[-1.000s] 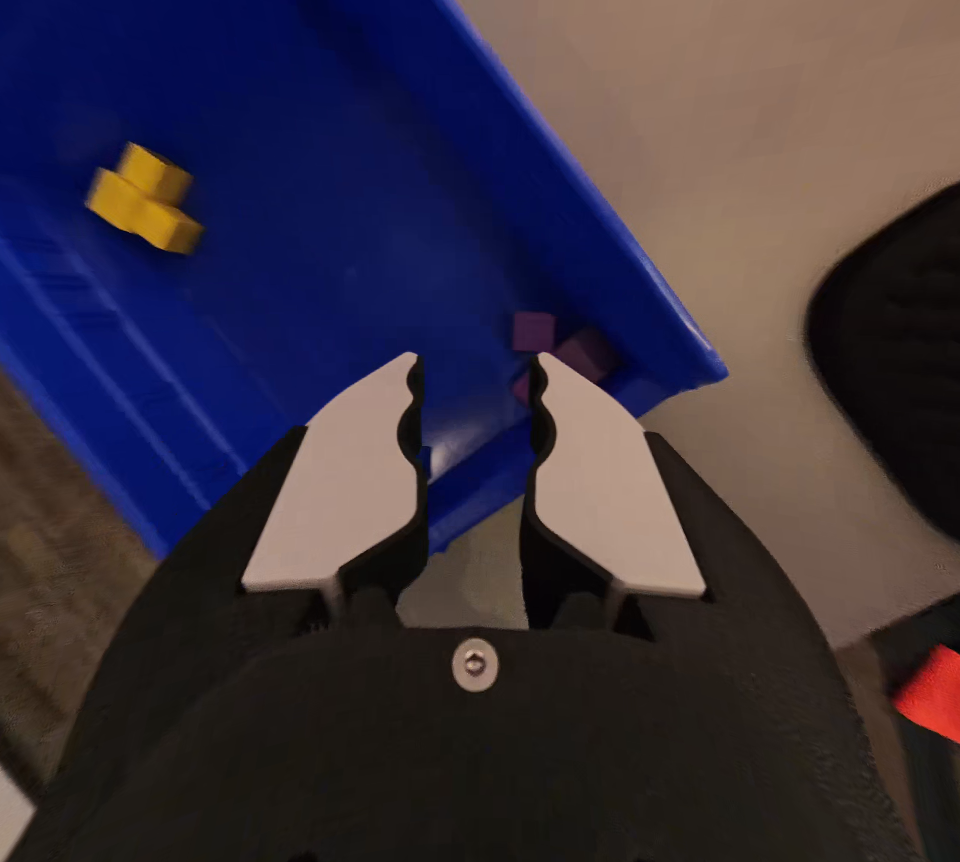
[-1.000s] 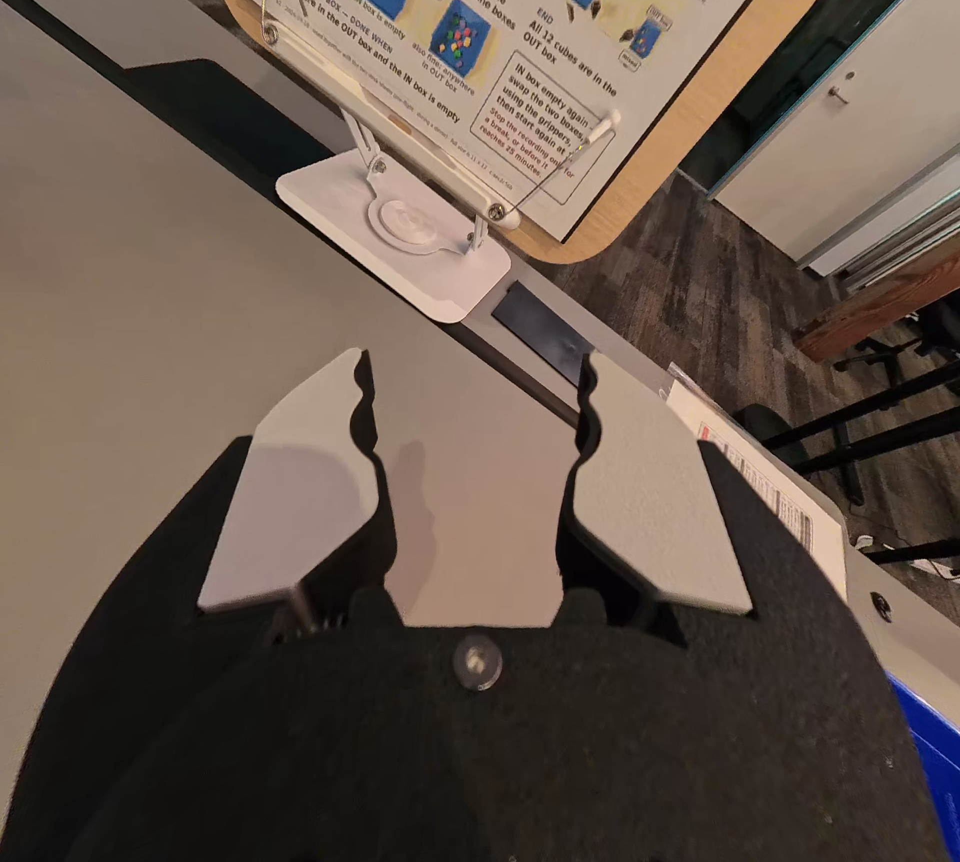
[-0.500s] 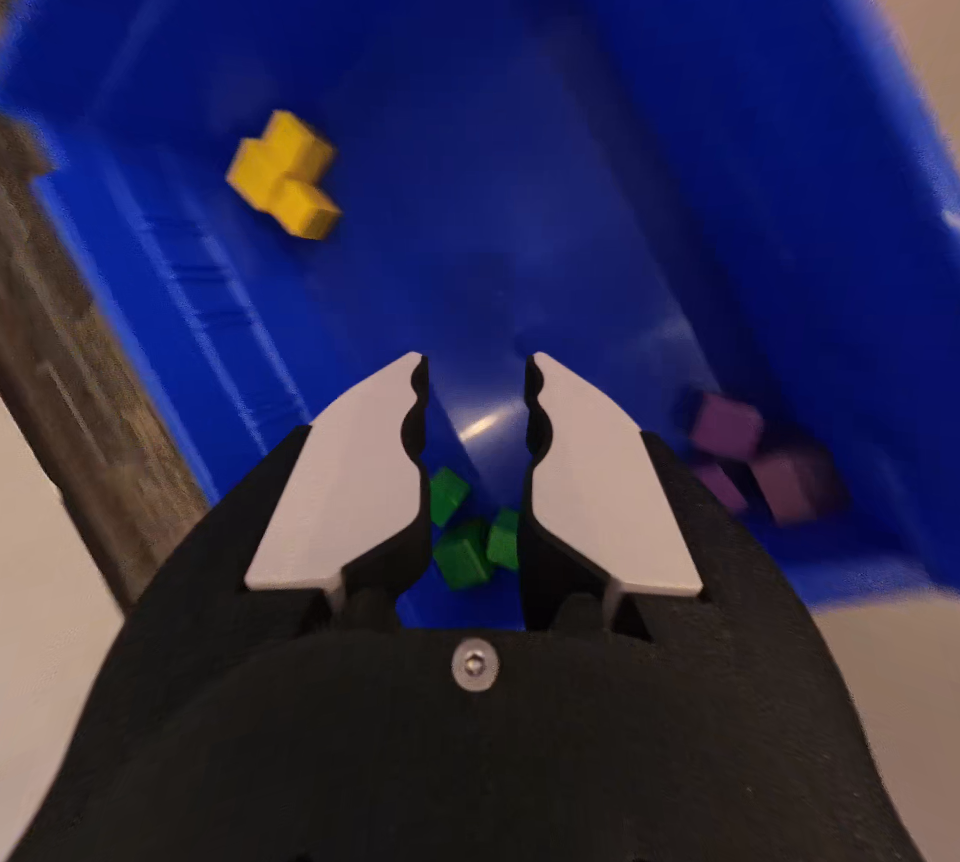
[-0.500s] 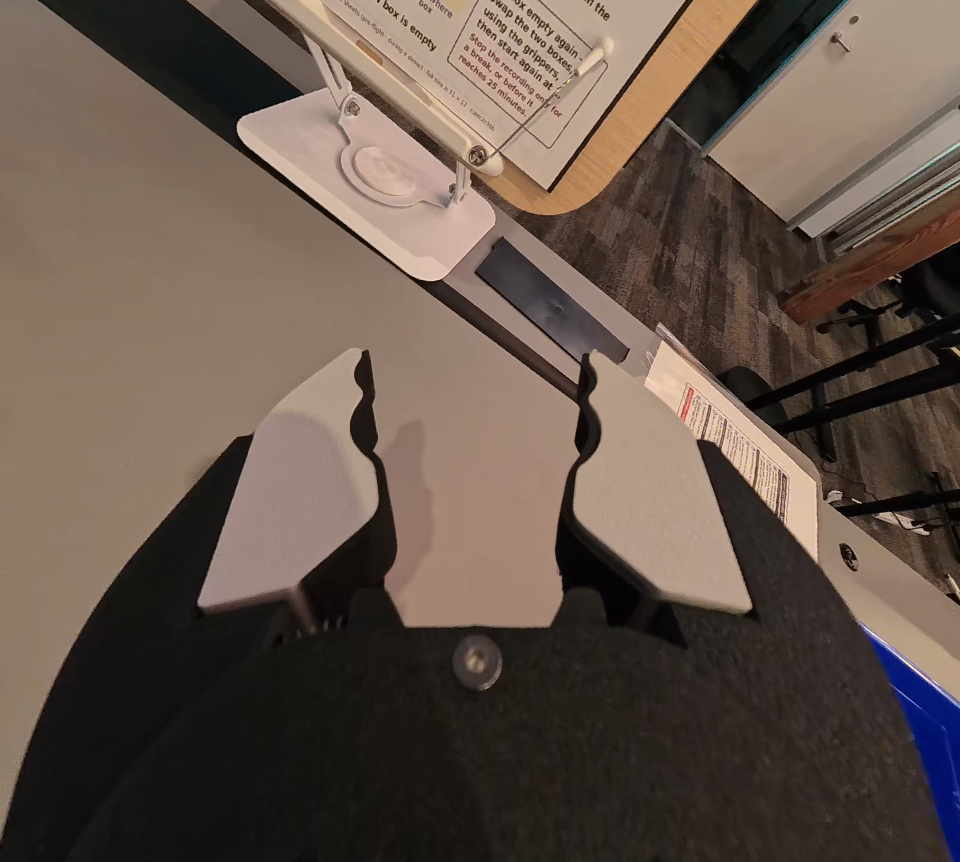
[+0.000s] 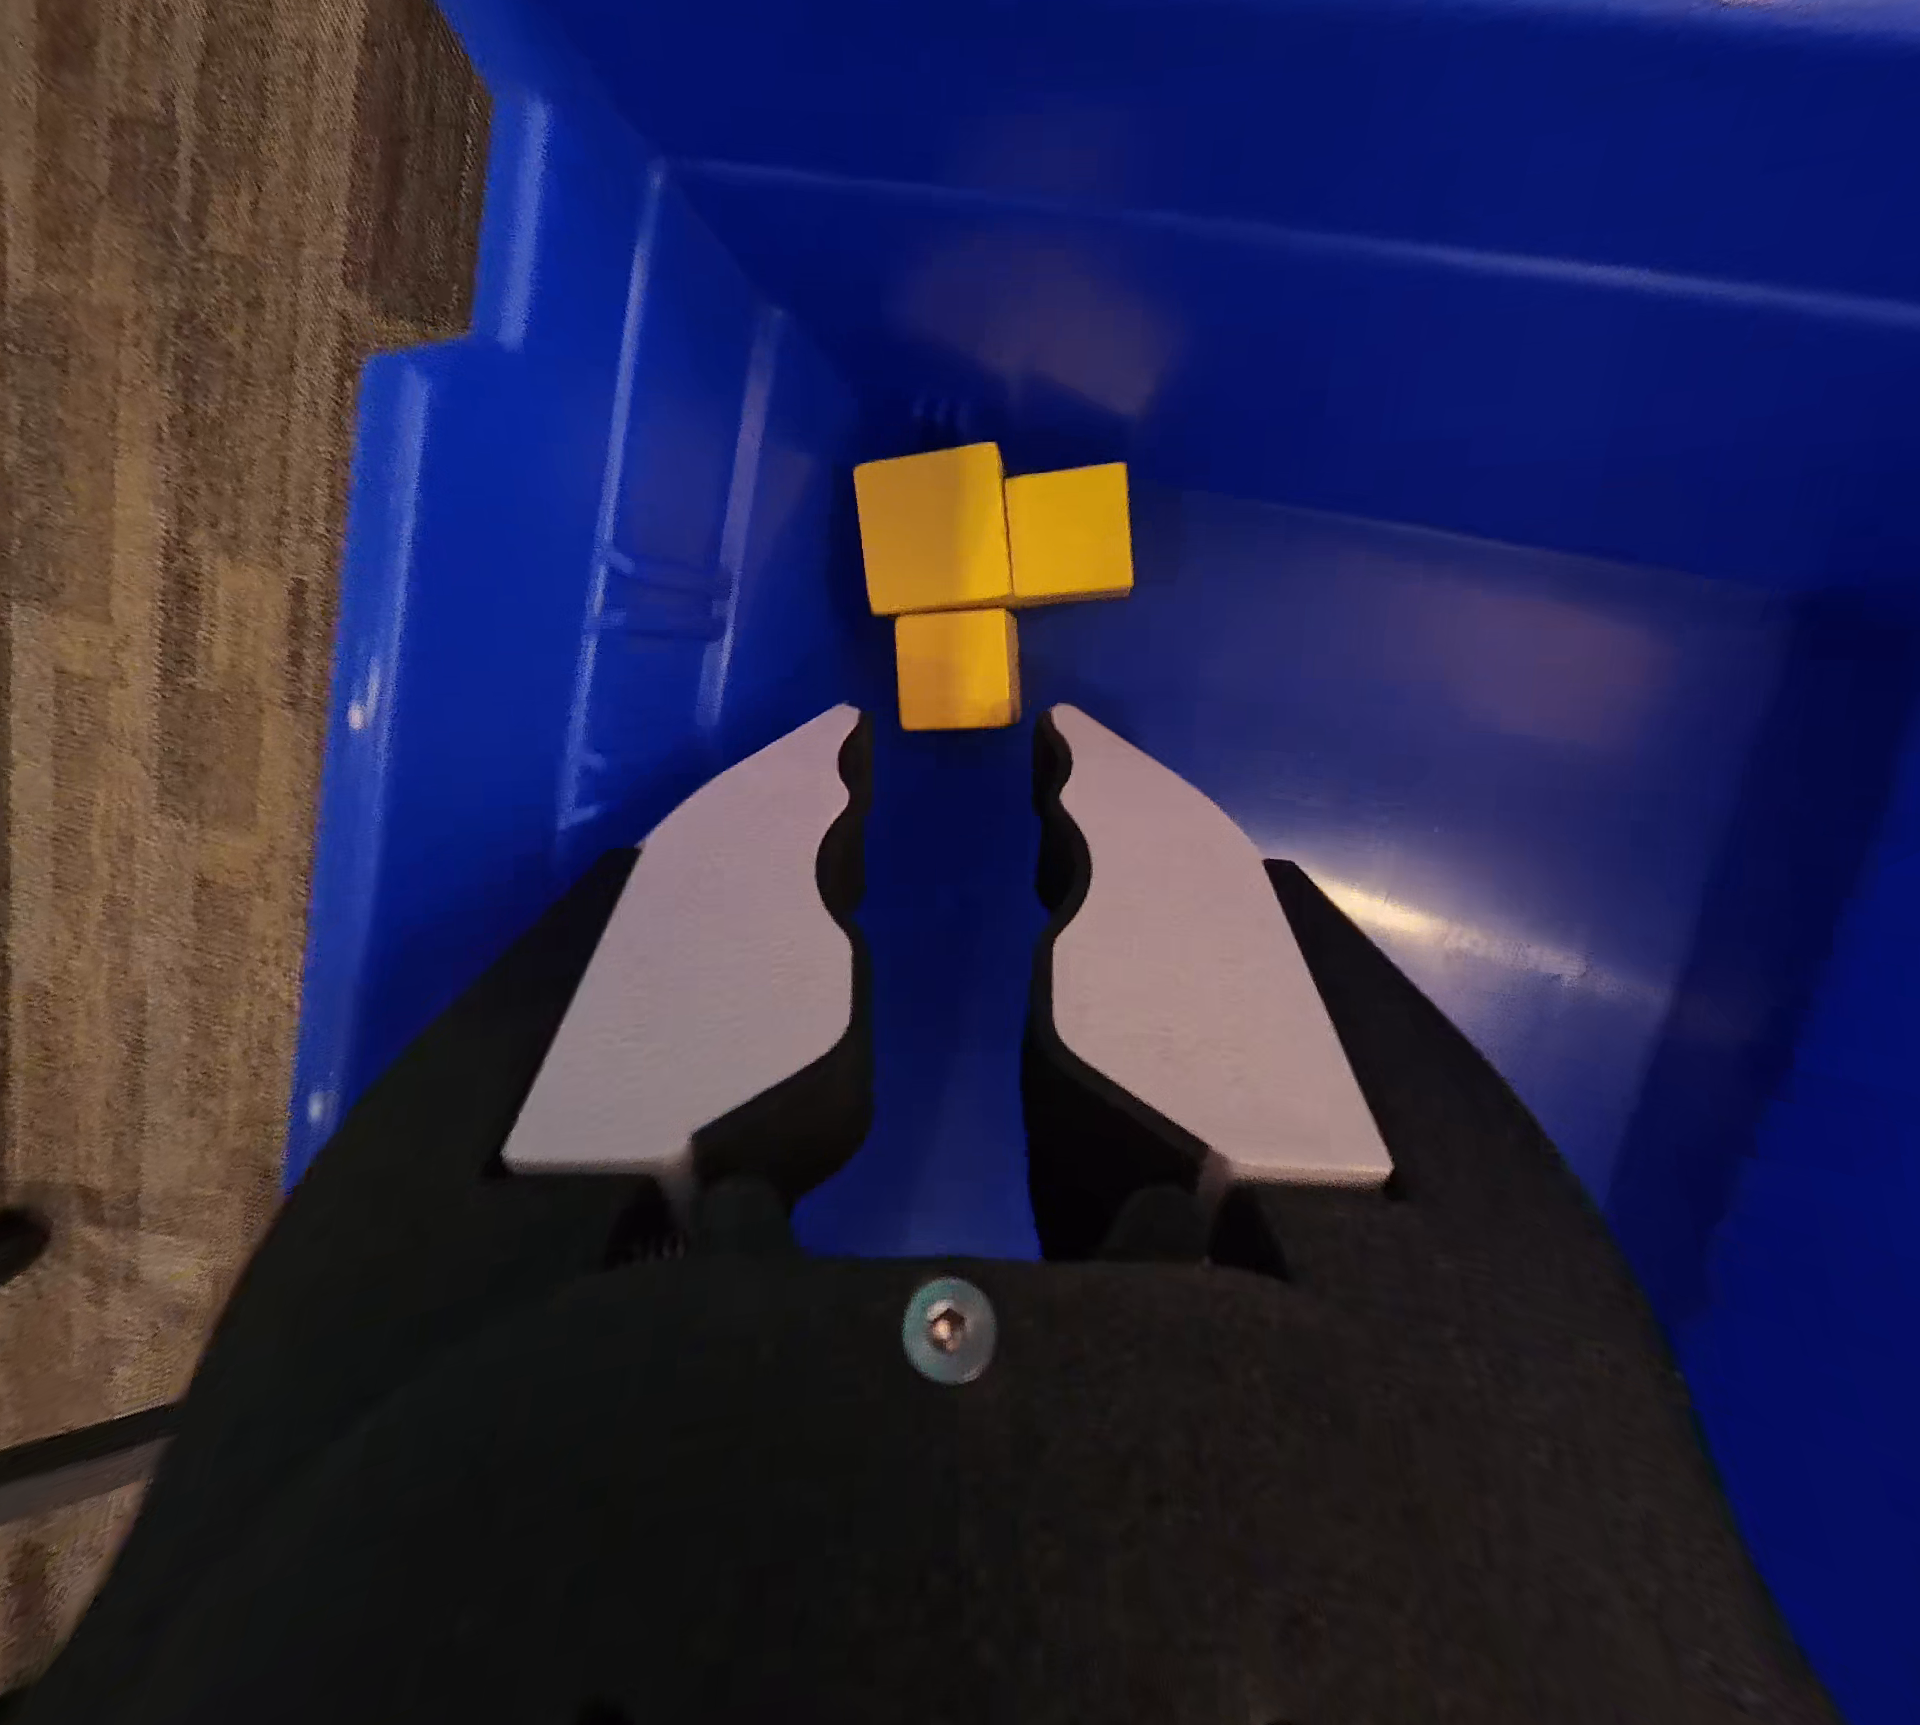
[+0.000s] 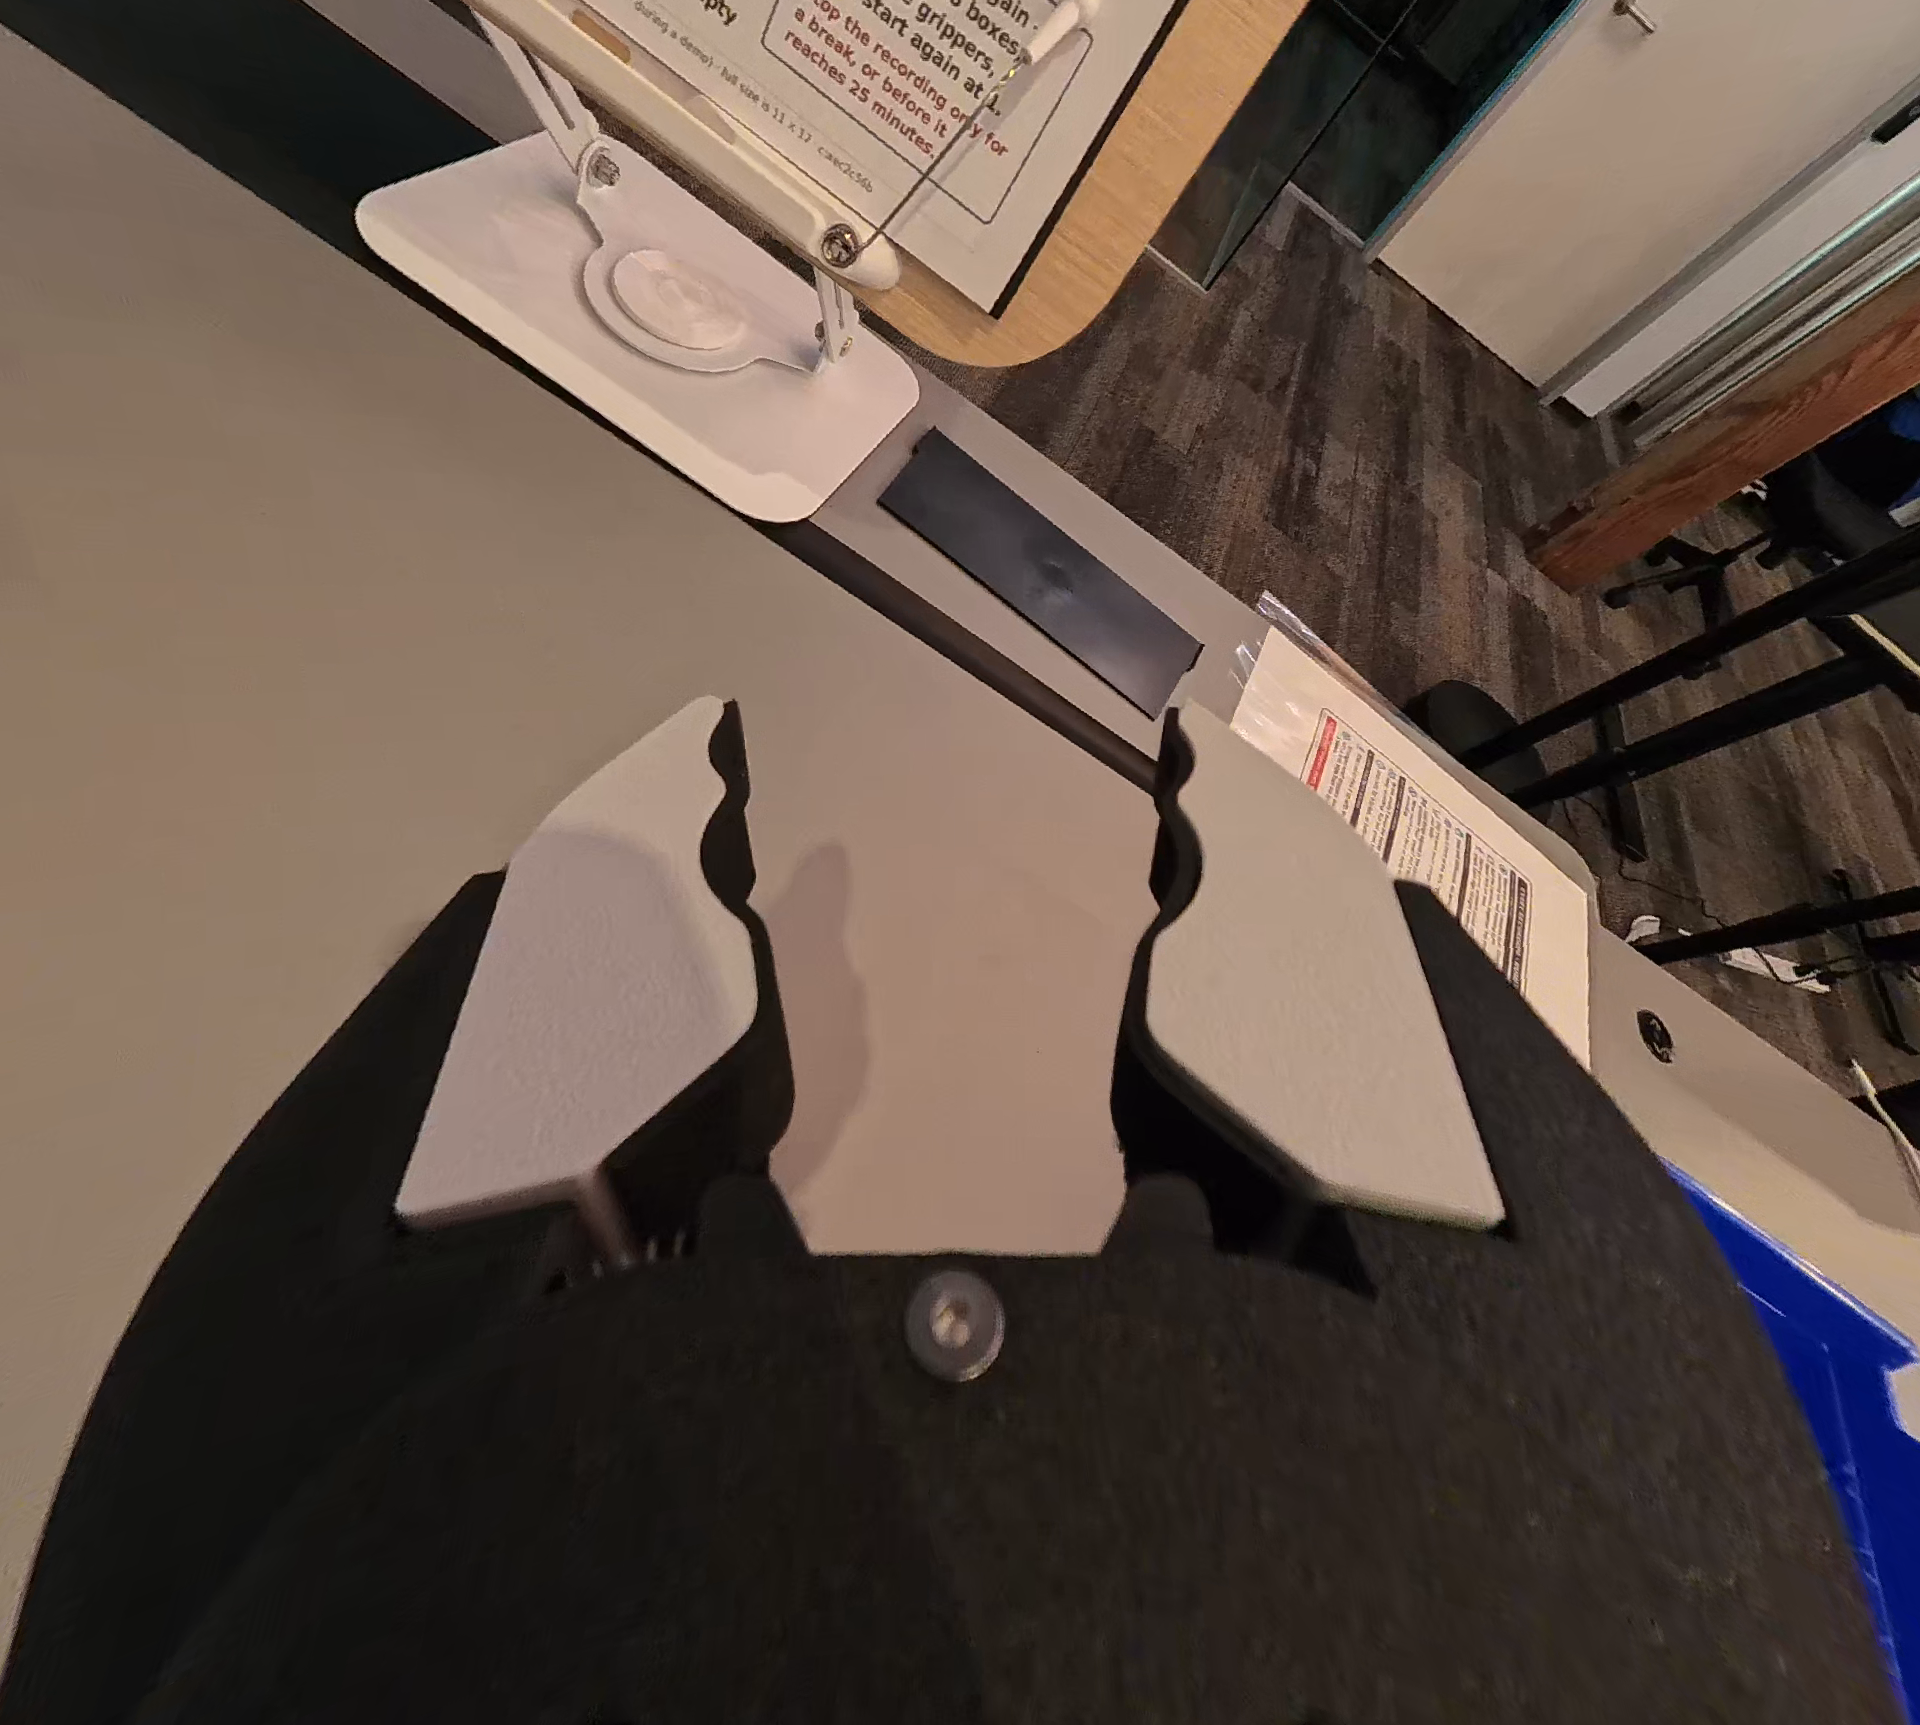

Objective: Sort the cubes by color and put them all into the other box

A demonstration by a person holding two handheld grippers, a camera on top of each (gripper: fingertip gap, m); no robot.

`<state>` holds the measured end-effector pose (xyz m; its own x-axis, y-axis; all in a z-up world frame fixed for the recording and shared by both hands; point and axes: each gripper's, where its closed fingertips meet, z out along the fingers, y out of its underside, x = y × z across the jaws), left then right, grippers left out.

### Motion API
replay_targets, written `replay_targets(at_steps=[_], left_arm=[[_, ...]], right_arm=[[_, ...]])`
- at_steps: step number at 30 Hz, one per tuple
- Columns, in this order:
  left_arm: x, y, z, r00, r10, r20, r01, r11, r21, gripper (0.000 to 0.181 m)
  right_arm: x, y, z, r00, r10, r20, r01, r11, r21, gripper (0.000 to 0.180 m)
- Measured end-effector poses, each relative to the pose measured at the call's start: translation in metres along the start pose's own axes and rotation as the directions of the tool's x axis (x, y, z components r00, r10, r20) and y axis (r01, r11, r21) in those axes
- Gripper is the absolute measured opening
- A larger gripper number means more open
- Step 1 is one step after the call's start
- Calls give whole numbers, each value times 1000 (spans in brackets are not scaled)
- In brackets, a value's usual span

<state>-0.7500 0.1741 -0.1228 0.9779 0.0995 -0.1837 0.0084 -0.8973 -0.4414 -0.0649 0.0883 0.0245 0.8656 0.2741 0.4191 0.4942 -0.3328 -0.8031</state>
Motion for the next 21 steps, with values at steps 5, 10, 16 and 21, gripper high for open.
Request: replay_targets(at_steps=[5,10,16,21], left_arm=[[1,-6,12,1000,-27,9,27,1000,-9,29],[4,-11,17,998,-56,12,56,998,-17,30],[5,-5,16,995,-102,-16,101,992,-70,34],[13,0,14,985,-131,-109,120,988,-101,36]], right_arm=[[3,4,4,1000,2,4,-2,1000,-12,74],[6,6,5,1000,-5,5,6,1000,-21,74],[9,6,3,1000,-4,7,4,1000,-21,74],[10,6,3,1000,-10,11,10,1000,-24,74]])
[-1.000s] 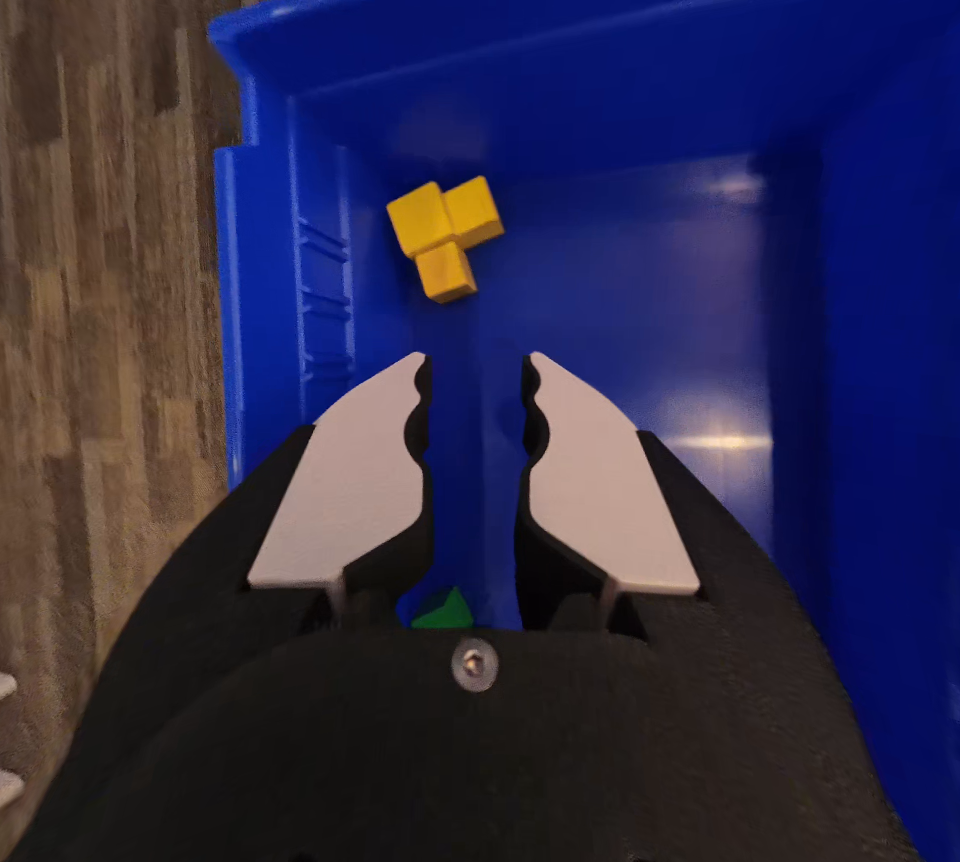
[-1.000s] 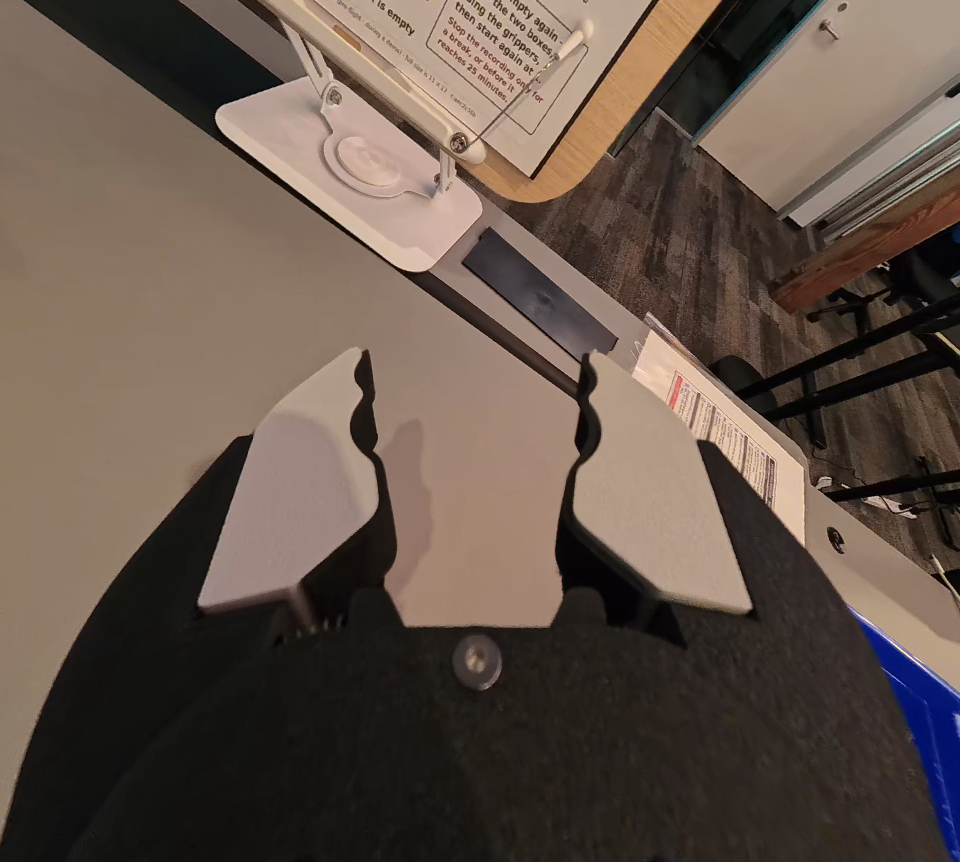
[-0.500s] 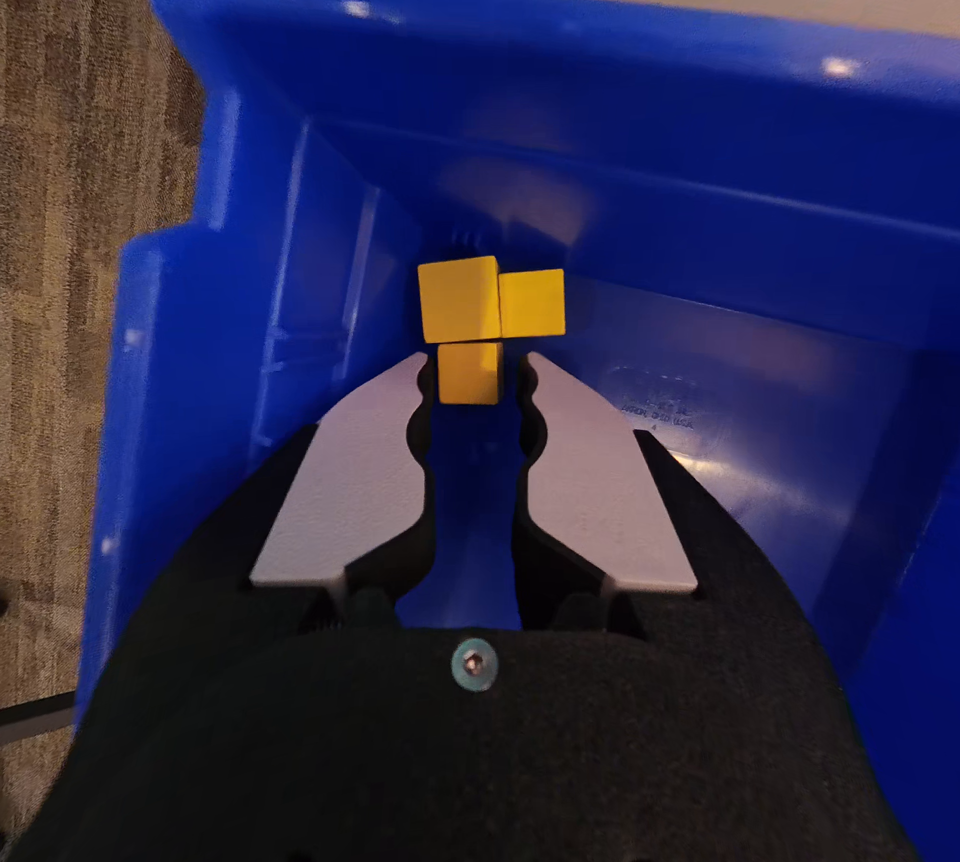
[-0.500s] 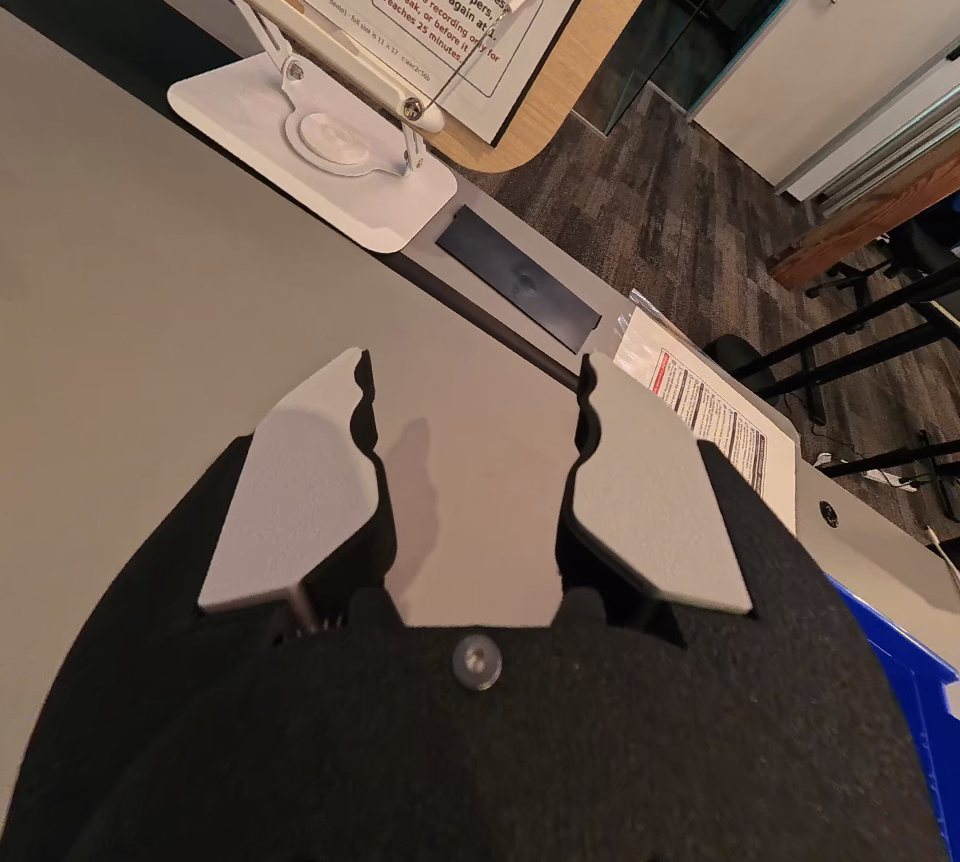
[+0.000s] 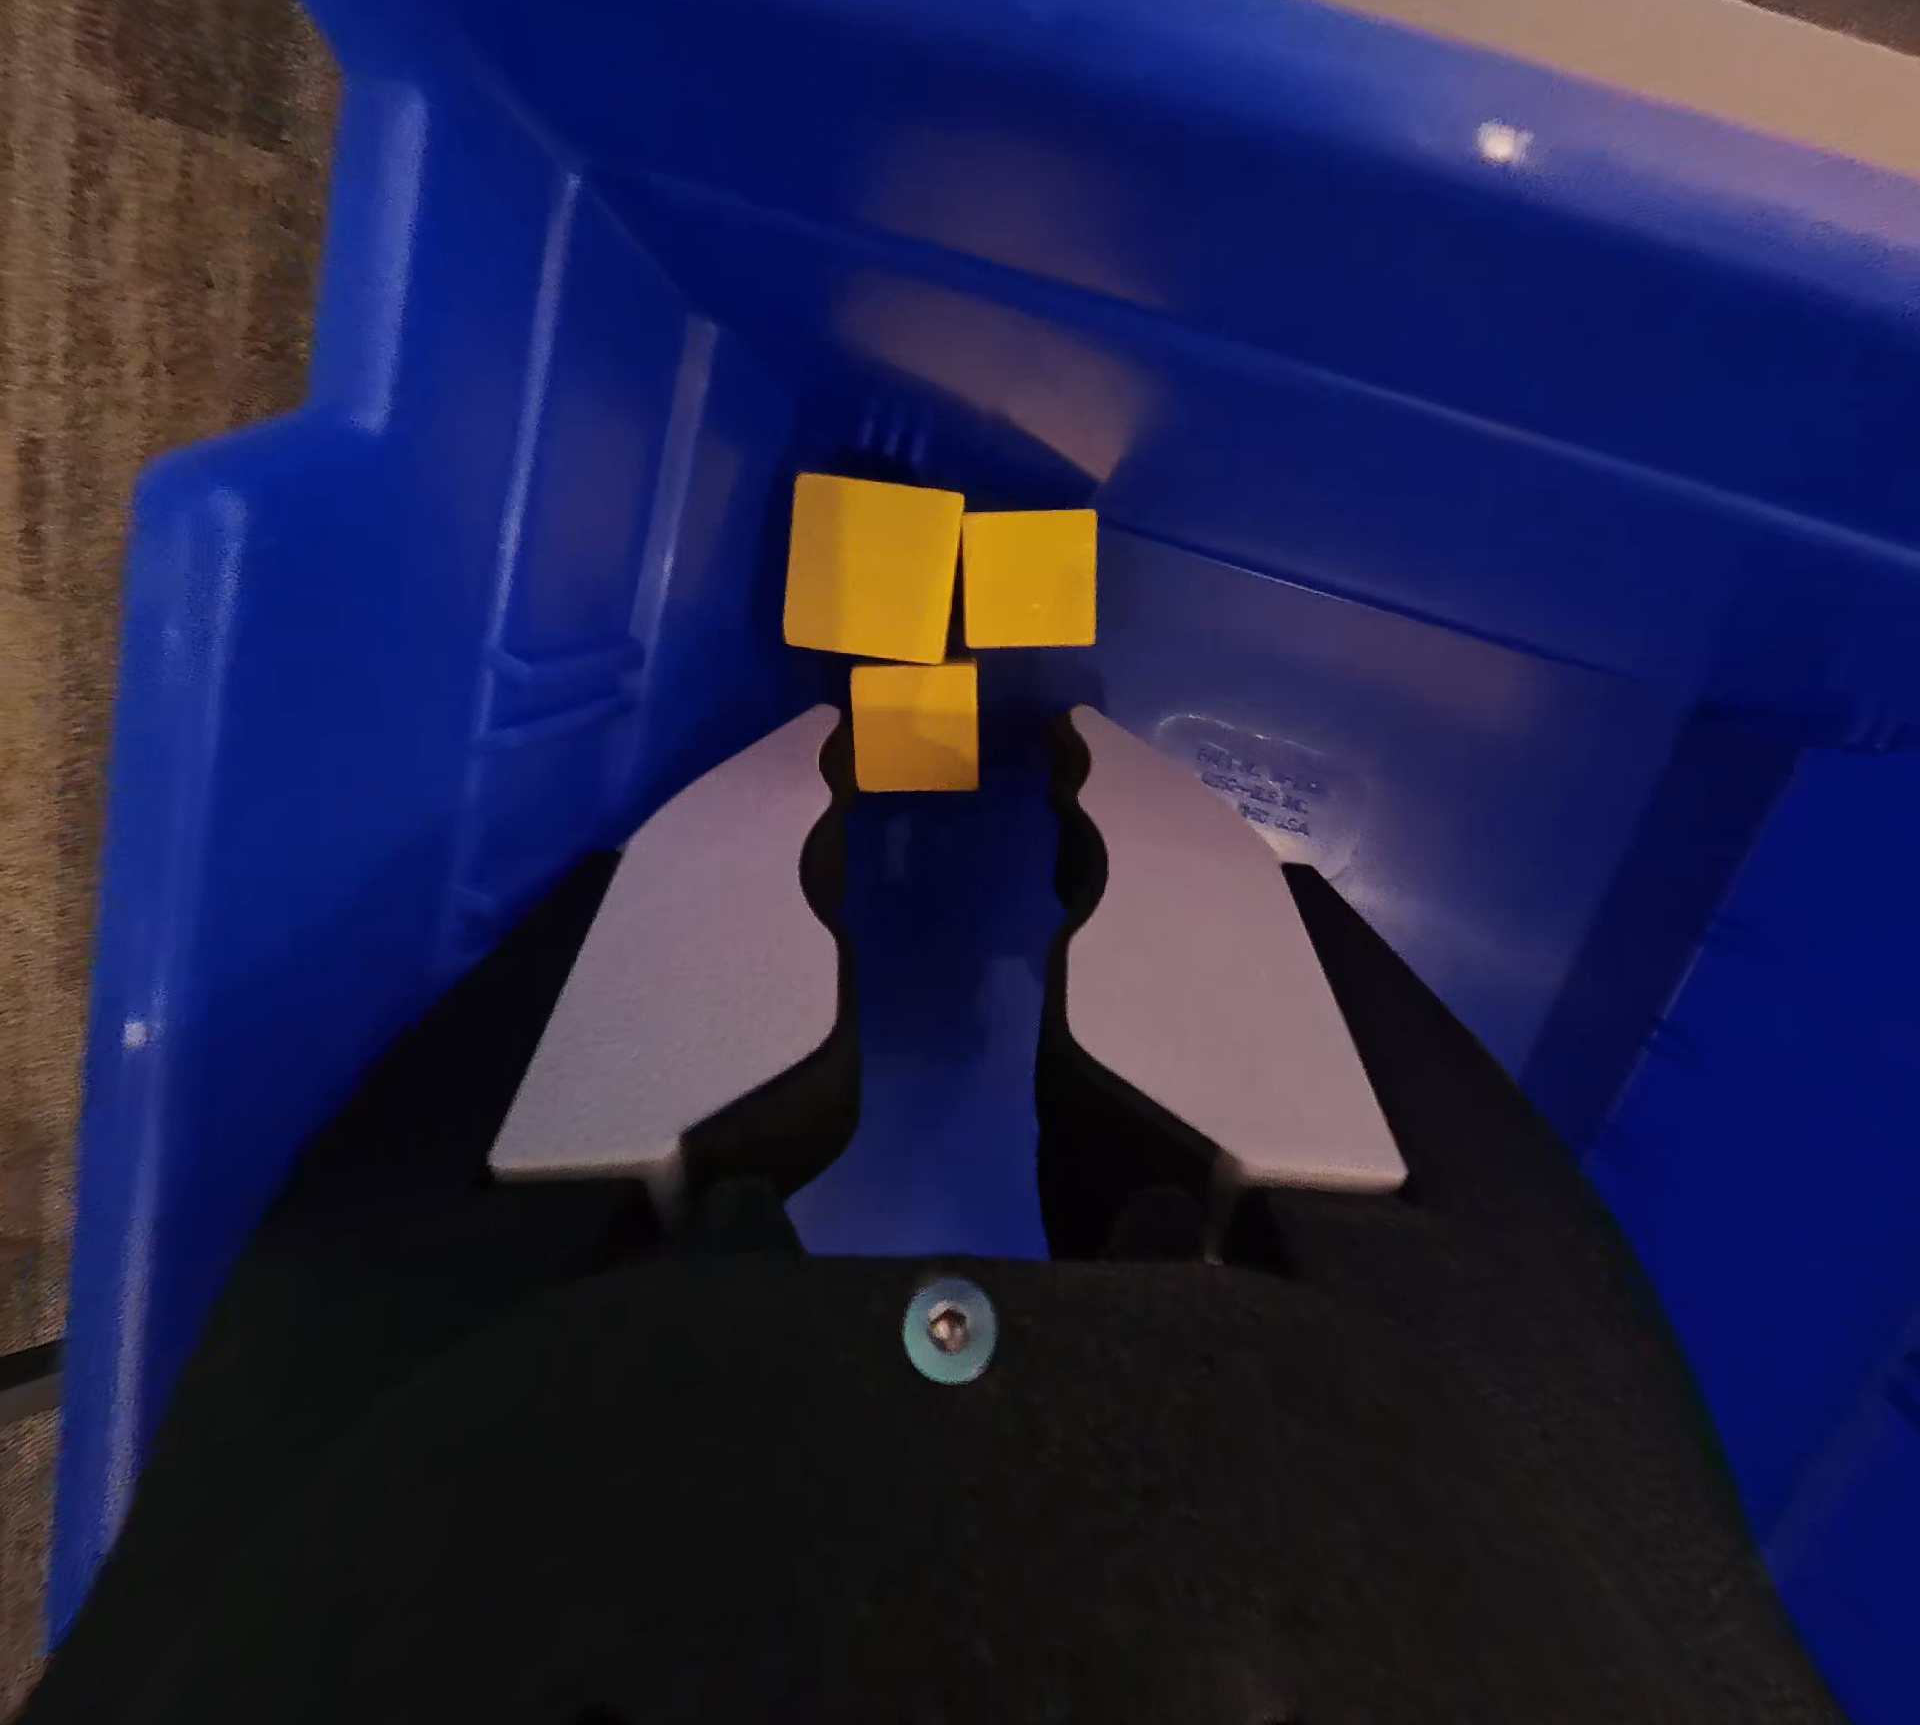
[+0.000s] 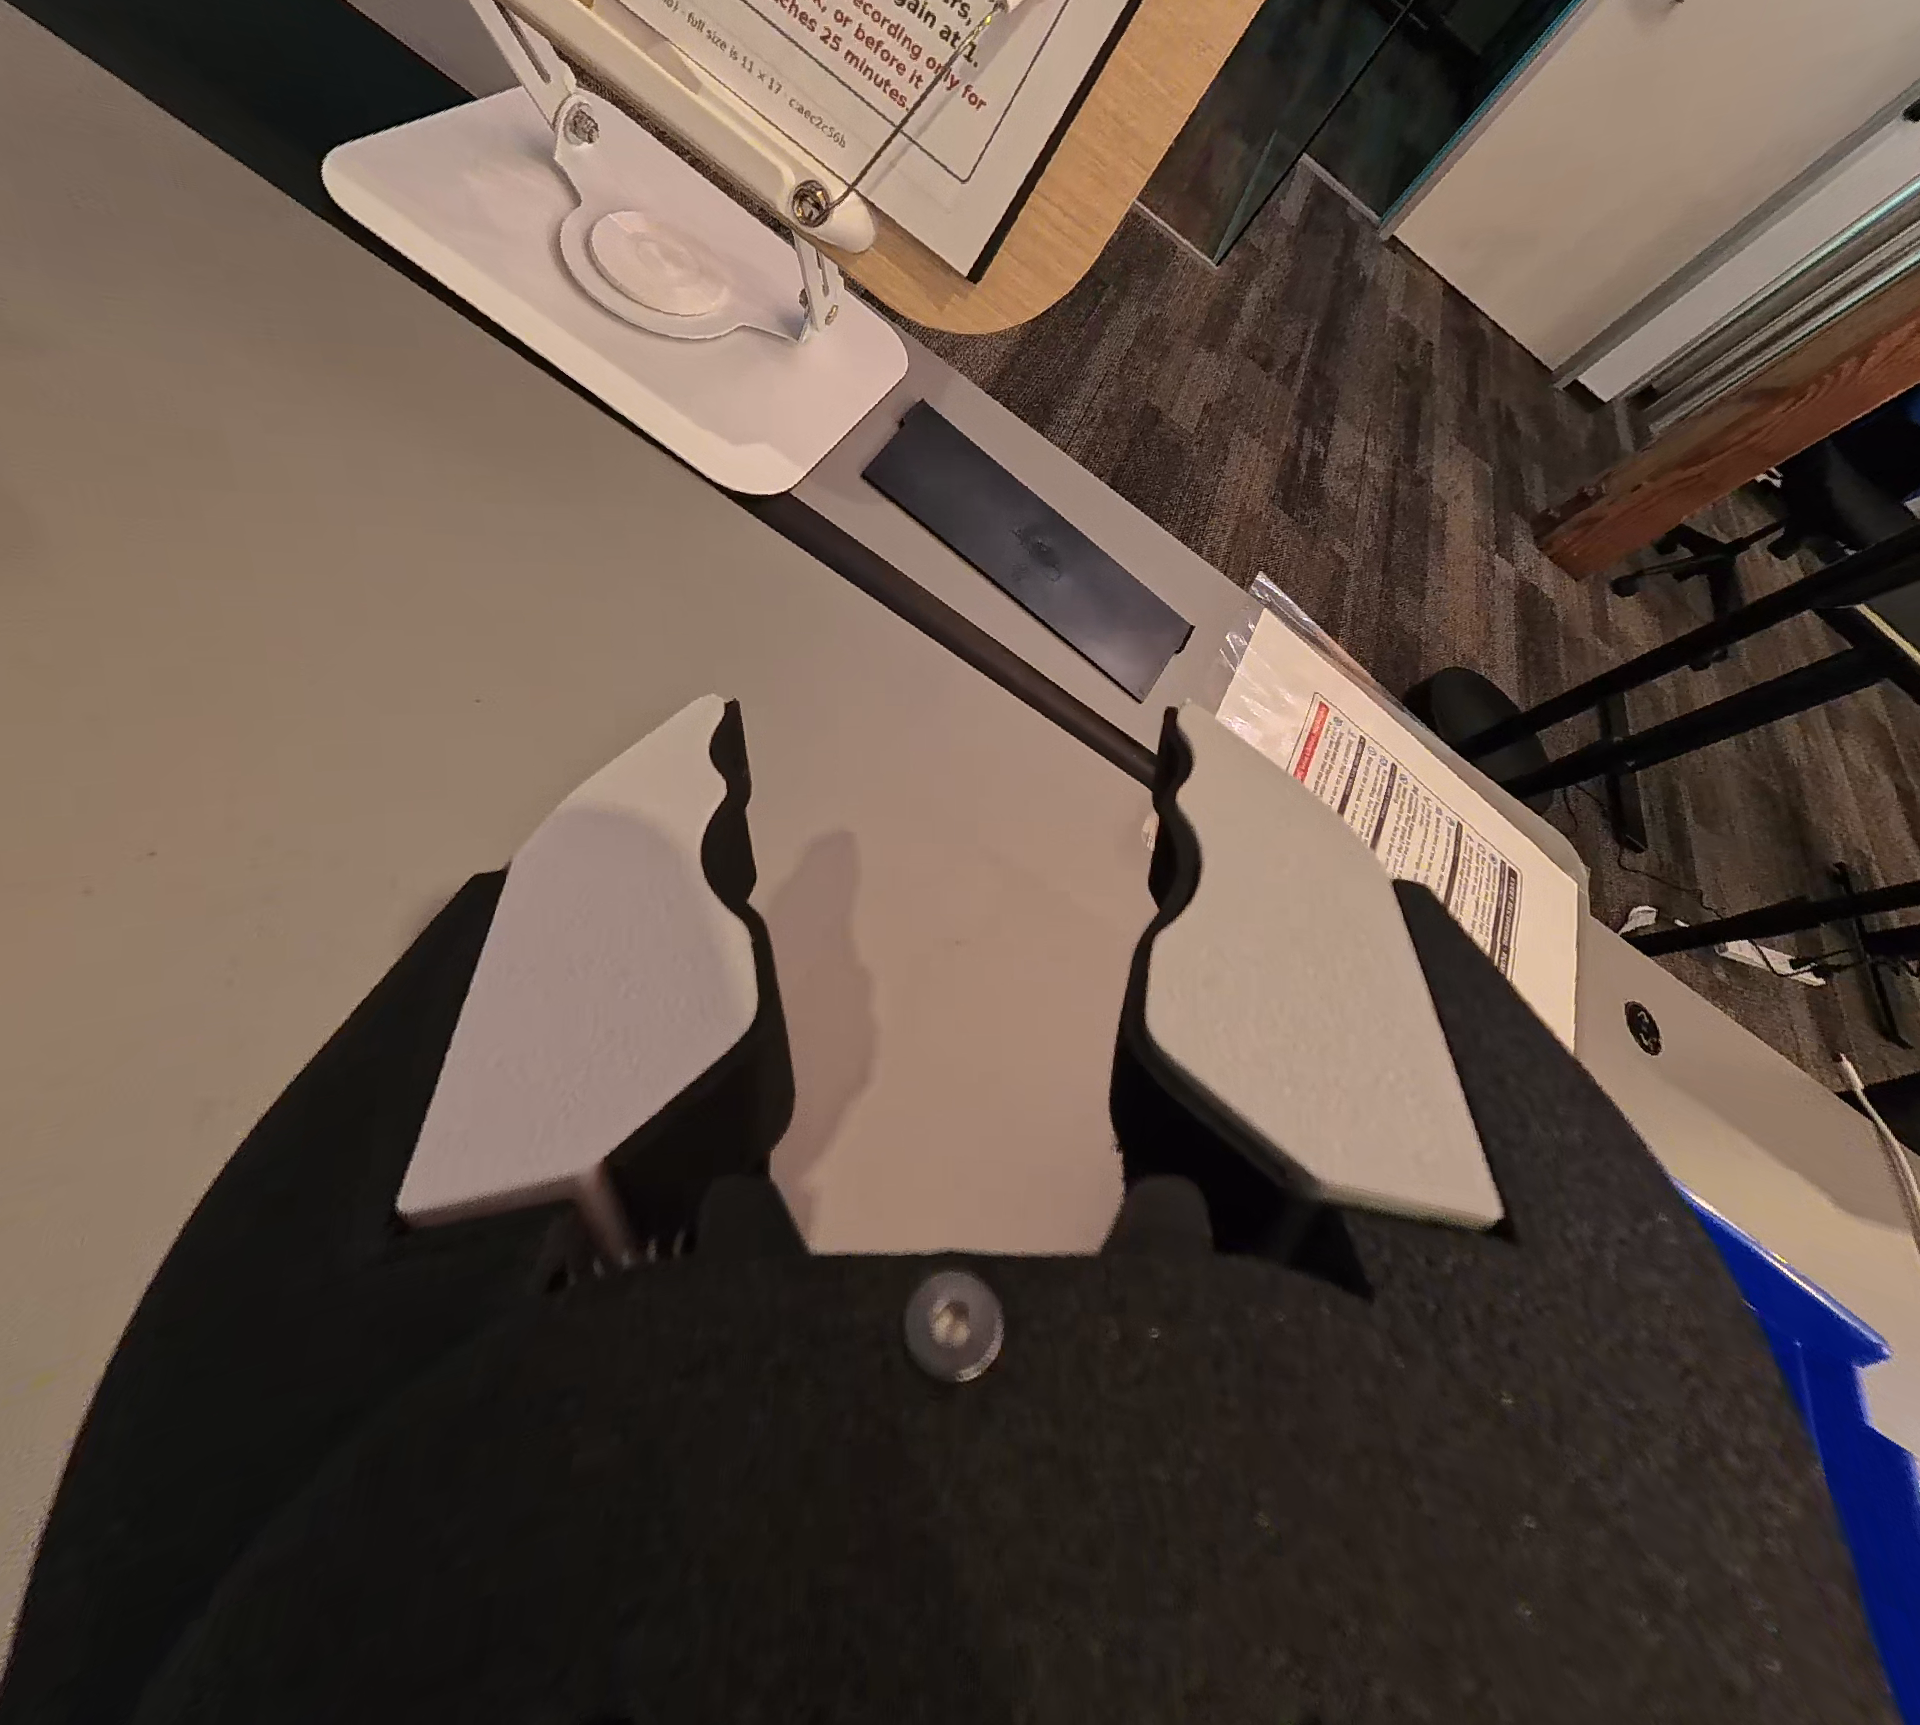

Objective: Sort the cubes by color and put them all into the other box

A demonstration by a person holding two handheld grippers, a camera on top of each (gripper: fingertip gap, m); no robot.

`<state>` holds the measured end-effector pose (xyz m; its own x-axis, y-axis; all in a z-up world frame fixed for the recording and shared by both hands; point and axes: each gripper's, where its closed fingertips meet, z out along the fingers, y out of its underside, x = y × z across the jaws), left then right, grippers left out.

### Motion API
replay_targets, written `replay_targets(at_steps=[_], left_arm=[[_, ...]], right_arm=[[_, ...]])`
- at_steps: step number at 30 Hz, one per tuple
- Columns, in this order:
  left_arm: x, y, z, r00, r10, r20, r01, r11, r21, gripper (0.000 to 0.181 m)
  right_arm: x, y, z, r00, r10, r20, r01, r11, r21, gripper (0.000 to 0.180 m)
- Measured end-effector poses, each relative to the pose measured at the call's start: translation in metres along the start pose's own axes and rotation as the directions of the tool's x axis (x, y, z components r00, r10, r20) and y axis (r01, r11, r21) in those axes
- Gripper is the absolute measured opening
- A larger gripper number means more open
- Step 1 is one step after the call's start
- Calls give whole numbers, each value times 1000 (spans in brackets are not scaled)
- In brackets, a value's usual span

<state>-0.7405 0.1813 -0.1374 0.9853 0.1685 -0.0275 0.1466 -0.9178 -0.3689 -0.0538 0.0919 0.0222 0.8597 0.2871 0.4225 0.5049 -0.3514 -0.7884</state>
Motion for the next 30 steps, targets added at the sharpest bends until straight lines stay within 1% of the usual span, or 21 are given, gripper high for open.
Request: replay_targets(at_steps=[5,7,8,13,21,26,28,30], left_arm=[[3,2,0,998,56,-33,-56,998,0,35],[4,0,0,996,81,-41,-81,997,13,29],[3,-1,0,996,88,-32,-88,996,27,22],[0,-5,1,994,113,-5,-112,990,81,22],[0,10,-9,977,215,-5,-214,972,96,22],[12,13,-25,965,260,-39,-252,957,141,22],[22,9,-40,958,282,-56,-266,943,199,22],[41,3,-63,941,326,-89,-287,910,301,23]], right_arm=[[1,0,0,1000,-1,-1,1,1000,3,73],[1,0,0,1000,-3,0,3,1000,0,73],[1,0,0,1000,-5,0,5,1000,-2,73],[-1,1,0,1000,-18,3,18,1000,-11,73],[-3,3,1,1000,-26,17,27,999,-23,73],[-6,5,3,999,-28,28,29,999,-40,72],[-9,3,1,999,-32,36,33,999,-32,71],[-14,-1,-1,998,-31,51,32,999,-17,69]])
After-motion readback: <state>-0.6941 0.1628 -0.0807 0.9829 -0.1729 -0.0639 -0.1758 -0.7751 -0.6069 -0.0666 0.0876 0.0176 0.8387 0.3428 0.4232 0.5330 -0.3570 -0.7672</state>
